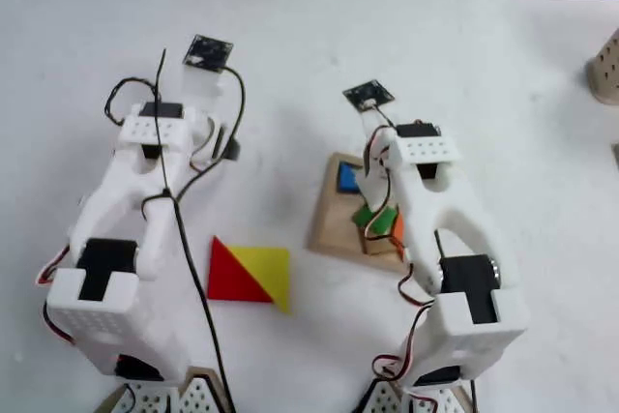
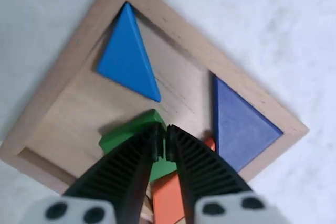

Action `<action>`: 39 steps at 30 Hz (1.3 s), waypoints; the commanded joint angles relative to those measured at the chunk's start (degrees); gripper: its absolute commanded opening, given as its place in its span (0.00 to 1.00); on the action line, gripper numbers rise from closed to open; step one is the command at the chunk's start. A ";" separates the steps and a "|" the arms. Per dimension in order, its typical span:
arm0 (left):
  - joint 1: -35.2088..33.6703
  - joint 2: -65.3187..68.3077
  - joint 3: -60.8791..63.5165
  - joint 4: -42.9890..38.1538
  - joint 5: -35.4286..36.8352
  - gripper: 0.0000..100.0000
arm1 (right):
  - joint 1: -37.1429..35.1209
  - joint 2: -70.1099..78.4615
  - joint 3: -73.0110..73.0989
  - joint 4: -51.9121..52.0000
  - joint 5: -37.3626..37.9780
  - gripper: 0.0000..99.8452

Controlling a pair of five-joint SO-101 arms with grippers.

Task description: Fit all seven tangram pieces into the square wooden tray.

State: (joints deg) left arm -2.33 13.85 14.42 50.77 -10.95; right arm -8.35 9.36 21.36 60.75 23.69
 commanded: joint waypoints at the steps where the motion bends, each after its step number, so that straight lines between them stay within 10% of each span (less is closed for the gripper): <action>1: -0.84 -3.47 0.00 -1.23 0.09 0.25 | -3.03 -5.58 -0.62 1.27 0.18 0.02; 39: -1.10 -3.47 0.00 -1.23 0.09 0.25 | 0.48 2.15 -6.59 -6.64 0.09 0.02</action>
State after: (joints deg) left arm -2.68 13.85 14.42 50.77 -10.95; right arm -8.09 13.14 17.32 54.15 23.69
